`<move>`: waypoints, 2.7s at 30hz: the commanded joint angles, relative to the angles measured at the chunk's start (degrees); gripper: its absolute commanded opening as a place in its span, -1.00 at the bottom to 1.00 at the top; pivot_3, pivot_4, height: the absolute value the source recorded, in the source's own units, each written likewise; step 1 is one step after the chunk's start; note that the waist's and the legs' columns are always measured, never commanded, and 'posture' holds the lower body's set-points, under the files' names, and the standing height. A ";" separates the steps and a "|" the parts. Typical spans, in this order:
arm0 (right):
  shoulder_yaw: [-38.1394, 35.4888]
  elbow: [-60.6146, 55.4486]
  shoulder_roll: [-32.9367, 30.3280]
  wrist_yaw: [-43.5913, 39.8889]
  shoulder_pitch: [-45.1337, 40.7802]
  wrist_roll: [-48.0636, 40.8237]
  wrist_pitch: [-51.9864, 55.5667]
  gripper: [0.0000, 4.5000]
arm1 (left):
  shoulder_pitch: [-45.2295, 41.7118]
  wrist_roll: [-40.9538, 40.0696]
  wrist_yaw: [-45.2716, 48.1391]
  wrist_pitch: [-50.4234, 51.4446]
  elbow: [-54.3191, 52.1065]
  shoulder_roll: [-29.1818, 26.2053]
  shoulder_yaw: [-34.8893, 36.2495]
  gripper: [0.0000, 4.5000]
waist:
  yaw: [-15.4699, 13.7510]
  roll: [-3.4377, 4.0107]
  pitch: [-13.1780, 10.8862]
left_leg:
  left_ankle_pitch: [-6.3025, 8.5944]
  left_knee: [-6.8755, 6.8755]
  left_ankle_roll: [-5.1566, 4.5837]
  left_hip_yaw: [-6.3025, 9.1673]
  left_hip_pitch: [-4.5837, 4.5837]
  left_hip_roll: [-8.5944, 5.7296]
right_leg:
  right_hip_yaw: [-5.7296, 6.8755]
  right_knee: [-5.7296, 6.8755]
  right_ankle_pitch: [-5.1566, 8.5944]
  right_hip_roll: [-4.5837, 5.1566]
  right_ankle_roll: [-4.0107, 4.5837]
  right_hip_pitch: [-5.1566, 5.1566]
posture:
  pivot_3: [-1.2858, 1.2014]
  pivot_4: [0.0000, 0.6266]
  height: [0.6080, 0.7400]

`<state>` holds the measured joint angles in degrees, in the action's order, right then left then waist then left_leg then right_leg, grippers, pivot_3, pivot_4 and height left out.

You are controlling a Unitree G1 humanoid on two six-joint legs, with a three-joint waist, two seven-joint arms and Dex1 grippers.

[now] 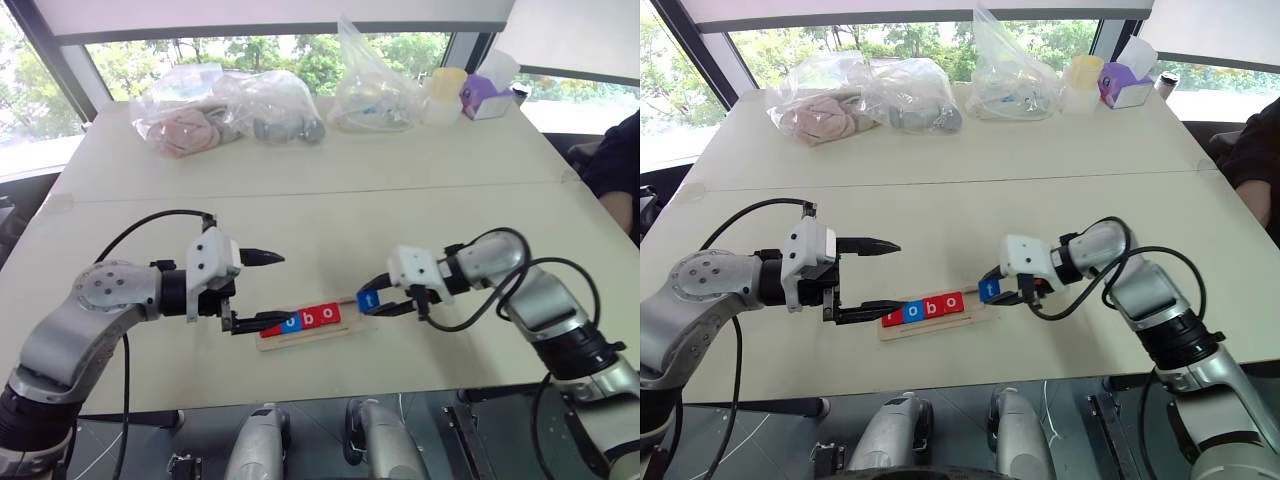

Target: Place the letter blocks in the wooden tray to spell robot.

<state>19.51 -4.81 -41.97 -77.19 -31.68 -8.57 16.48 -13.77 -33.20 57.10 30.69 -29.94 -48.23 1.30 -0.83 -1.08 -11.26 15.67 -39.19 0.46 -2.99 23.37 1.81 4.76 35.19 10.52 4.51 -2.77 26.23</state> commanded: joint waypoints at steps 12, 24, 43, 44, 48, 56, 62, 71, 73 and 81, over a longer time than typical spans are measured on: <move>3.04 4.35 3.62 1.52 -2.83 4.49 -4.14 -0.48 | 0.58 -0.92 -1.54 0.40 -3.33 -0.30 1.85 1.00 | 0.11 0.00 0.00 | -0.01 -0.02 0.01 -0.01 -0.01 0.00 | 0.00 0.03 -0.09 -0.02 -0.11 0.01 | 0.03 -0.52 1.00; 2.74 4.42 5.33 2.55 -2.92 4.75 -3.70 -0.48 | 0.74 -0.85 -1.80 0.09 -3.39 -0.01 1.30 1.00 | 0.10 0.00 0.00 | -0.01 -0.02 0.01 -0.01 -0.01 0.00 | 0.00 0.02 -0.14 -0.02 -0.10 0.00 | 0.03 -0.52 1.00; 3.24 2.37 4.38 1.30 -2.64 4.50 -1.78 -0.48 | 0.70 -0.87 -1.41 -0.05 -3.25 -0.17 1.31 1.00 | 0.11 0.00 0.00 | -0.01 -0.02 0.02 -0.01 -0.01 -0.01 | 0.00 0.02 -0.15 -0.02 -0.09 0.00 | 0.03 -0.52 1.00; 3.21 2.04 4.28 1.06 -2.65 4.37 -1.39 -0.48 | 0.73 -0.86 -1.39 -0.05 -3.25 -0.18 1.33 1.00 | 0.11 0.00 0.00 | -0.01 -0.02 0.02 -0.01 -0.01 0.00 | 0.00 0.02 -0.15 -0.02 -0.09 0.00 | 0.03 -0.52 1.00; 2.21 0.18 4.21 0.51 -3.31 3.28 1.15 -0.48 | 0.78 -0.85 -1.36 -0.02 -3.21 -0.13 1.34 1.00 | 0.11 0.00 0.00 | -0.01 -0.02 0.02 -0.01 -0.01 -0.01 | 0.00 0.03 -0.15 -0.02 -0.09 0.00 | 0.03 -0.52 1.00; 2.11 1.31 4.68 1.45 -3.34 3.86 0.04 0.20 | 0.55 -0.78 -1.30 -0.12 -2.97 0.12 1.14 1.00 | 0.11 0.00 0.00 | -0.01 -0.02 0.02 -0.01 -0.01 -0.01 | 0.00 0.03 -0.16 -0.02 -0.09 0.00 | 0.03 -0.52 1.00; 2.31 1.45 4.59 1.80 -3.37 4.25 -0.72 0.97 | 0.69 -0.80 -1.48 0.02 -3.21 0.10 1.22 1.00 | 0.12 0.00 0.00 | -0.01 -0.02 0.02 -0.01 -0.01 -0.01 | 0.00 0.03 -0.16 -0.02 -0.08 0.00 | 0.03 -0.52 1.00; -2.45 3.93 5.97 6.67 -6.89 3.03 -0.01 0.97 | 0.69 -0.75 -1.59 0.01 -3.24 0.17 1.11 1.00 | 0.16 0.00 0.00 | -0.02 -0.02 0.03 -0.01 -0.02 -0.01 | 0.00 0.03 -0.17 -0.02 -0.08 0.01 | 0.03 -0.52 1.00; -3.59 5.37 5.94 8.87 -7.30 3.92 -1.20 0.97 | 0.63 -0.76 -1.58 -0.01 -3.20 0.23 1.08 1.00 | 0.14 0.00 0.00 | -0.03 -0.02 0.04 -0.01 -0.02 0.00 | 0.00 0.04 -0.25 -0.03 0.04 0.01 | 0.03 -0.52 1.00; -10.43 -0.20 -0.45 11.08 -0.33 0.55 4.63 0.97 | 3.57 -1.26 -2.30 1.83 -4.47 -0.90 2.40 1.00 | -0.02 0.00 0.00 | -0.02 -0.01 0.04 -0.02 0.02 -0.02 | 0.00 0.00 -0.26 0.00 0.05 0.00 | 0.03 -0.52 1.00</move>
<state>11.86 -0.74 -40.86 -65.32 -33.24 -5.88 19.37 -10.56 -33.28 54.73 32.44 -32.24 -48.31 1.43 -0.85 -1.08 -11.26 15.65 -39.18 0.49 -3.00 23.40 1.80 4.76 35.19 10.26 4.51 -2.73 26.23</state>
